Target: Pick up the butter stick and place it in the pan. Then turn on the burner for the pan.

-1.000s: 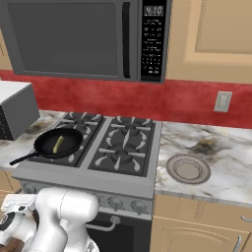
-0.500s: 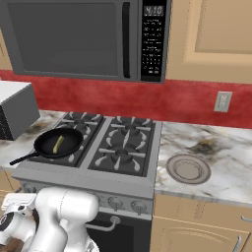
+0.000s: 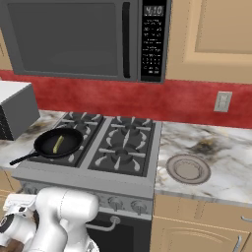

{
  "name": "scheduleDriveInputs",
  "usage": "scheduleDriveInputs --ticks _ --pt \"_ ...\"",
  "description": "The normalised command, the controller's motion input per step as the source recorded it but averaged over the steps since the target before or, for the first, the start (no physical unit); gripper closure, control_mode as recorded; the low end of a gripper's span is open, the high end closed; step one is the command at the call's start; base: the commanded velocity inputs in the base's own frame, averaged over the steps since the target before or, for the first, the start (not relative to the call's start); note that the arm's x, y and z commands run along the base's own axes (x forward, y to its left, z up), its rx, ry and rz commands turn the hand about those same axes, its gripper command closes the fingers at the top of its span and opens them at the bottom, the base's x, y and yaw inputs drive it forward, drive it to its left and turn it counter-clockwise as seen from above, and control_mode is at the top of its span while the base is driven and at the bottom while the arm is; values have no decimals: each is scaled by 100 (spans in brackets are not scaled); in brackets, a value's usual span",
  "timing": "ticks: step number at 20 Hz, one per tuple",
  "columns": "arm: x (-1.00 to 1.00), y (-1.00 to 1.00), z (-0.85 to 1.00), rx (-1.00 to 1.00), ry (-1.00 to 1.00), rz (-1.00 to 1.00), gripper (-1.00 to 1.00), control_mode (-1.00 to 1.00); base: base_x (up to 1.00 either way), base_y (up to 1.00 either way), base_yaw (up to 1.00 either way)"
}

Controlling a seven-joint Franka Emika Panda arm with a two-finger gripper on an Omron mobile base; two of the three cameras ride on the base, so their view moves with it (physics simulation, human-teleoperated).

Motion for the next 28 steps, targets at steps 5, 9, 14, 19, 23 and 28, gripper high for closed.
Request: scheduleDriveInputs --ticks 5,9,14,19,23,28 --pt "2 -5 -16 4 -2 0 -100 -100 0 0 0" --pt "4 0 -15 2 -1 0 -100 -100 0 0 0" --pt "9 0 -8 2 -1 0 -100 -100 0 0 0" --pt "13 0 -11 4 0 0 -100 -100 0 0 0" --pt "9 -6 -13 6 0 0 -100 -100 0 0 0" --pt "9 -11 -10 6 0 0 -100 -100 0 0 0"
